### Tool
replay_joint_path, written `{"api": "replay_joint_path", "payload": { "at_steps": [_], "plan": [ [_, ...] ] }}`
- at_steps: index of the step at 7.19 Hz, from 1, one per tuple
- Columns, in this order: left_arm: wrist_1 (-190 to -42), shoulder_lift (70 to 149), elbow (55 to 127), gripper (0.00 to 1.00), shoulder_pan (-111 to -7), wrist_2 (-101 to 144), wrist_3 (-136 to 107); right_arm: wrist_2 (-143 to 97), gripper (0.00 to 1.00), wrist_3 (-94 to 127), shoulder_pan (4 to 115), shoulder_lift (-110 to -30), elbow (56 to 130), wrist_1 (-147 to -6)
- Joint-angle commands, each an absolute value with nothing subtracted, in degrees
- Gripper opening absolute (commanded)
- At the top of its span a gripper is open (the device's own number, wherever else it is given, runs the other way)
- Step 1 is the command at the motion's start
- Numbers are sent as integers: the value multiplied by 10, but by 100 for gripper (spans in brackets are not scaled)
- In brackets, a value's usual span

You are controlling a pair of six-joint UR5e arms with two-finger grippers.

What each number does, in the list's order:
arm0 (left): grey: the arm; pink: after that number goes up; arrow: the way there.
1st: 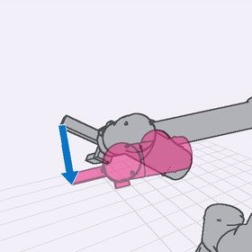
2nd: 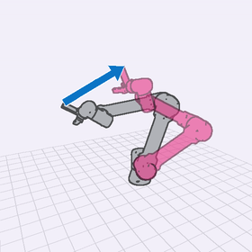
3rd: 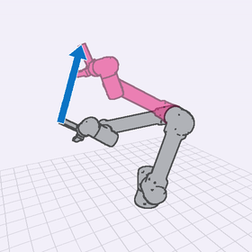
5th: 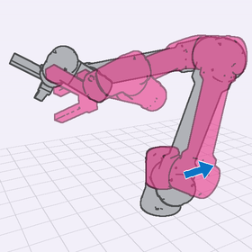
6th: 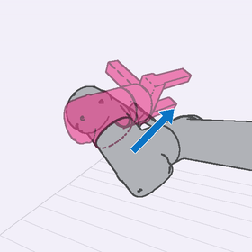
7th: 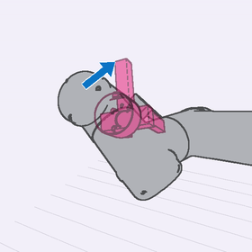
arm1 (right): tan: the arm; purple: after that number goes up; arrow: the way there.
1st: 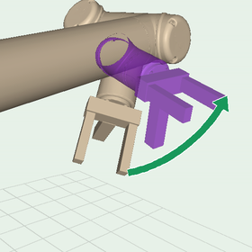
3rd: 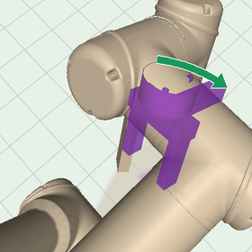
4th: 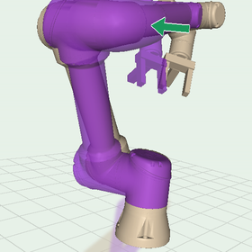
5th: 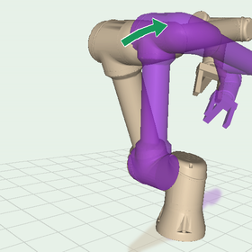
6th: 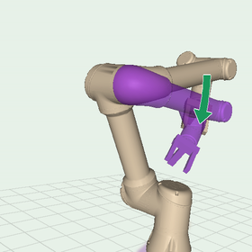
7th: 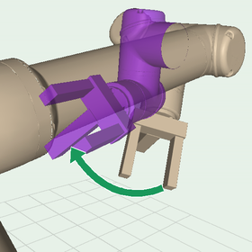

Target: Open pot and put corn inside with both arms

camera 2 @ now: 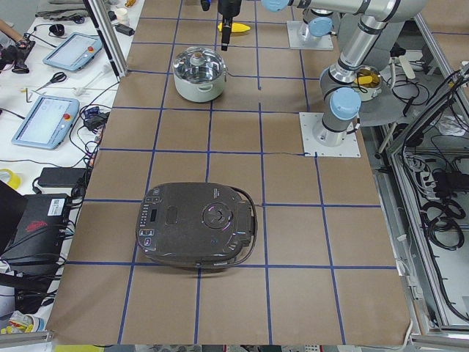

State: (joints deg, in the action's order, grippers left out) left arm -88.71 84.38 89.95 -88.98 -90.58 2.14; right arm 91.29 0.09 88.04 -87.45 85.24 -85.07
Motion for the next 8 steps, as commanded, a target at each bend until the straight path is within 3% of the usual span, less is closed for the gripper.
{"api": "replay_joint_path", "payload": {
  "at_steps": [1, 8],
  "plan": [
    [-884, 845, 901, 100, -889, -903, 25, 914, 100, 2, 881, -874, 853, -851],
    [-912, 838, 899, 100, -890, -906, 17, 919, 100, 1, 880, -872, 854, -853]
  ]
}}
